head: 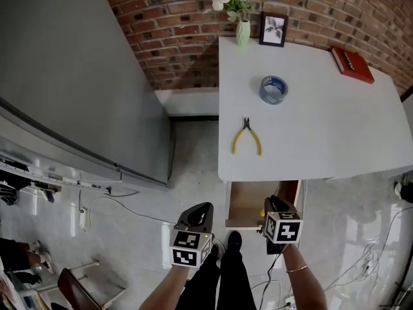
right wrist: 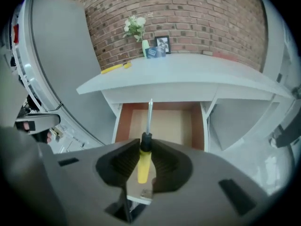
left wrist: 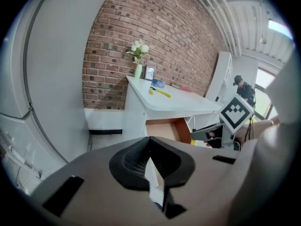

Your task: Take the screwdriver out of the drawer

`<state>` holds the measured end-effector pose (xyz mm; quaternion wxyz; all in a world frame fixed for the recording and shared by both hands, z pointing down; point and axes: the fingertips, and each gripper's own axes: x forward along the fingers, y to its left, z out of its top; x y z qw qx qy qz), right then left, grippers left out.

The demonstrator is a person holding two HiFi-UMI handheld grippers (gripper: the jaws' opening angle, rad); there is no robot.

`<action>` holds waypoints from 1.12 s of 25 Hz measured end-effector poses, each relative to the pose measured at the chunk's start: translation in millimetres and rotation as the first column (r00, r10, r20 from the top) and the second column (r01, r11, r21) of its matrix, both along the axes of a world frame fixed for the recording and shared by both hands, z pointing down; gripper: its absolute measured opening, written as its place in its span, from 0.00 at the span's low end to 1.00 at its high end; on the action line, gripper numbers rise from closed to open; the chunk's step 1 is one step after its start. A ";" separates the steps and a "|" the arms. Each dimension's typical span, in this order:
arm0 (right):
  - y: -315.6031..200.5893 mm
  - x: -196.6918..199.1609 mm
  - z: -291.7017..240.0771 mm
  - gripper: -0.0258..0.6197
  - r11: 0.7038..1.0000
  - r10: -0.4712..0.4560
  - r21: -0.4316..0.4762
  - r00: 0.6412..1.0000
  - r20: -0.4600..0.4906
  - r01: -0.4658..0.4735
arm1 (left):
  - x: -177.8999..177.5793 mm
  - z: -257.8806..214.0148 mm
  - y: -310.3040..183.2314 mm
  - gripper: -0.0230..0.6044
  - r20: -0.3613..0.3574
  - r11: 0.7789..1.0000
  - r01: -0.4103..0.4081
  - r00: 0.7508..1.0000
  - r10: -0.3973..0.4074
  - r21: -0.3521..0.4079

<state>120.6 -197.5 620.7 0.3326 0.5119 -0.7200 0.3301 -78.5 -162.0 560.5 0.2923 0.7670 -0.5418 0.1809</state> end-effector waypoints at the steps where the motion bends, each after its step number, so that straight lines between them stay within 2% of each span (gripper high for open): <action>1: 1.4 -0.4 -8.8 0.16 1.000 0.003 0.012 1.000 0.006 -0.003 | 0.0 -4.1 -0.3 0.02 0.002 1.000 -0.007 1.000 0.007 0.005; 15: 25.2 -9.5 -117.2 0.16 0.983 0.038 0.174 0.995 0.094 -0.054 | 8.3 -61.4 -4.3 0.03 0.019 0.991 -0.095 0.995 0.094 0.092; 28: 55.3 6.3 -204.8 0.16 0.941 0.063 0.319 0.985 0.160 -0.112 | 14.9 -123.0 5.3 0.02 0.021 0.973 -0.118 0.993 0.117 0.196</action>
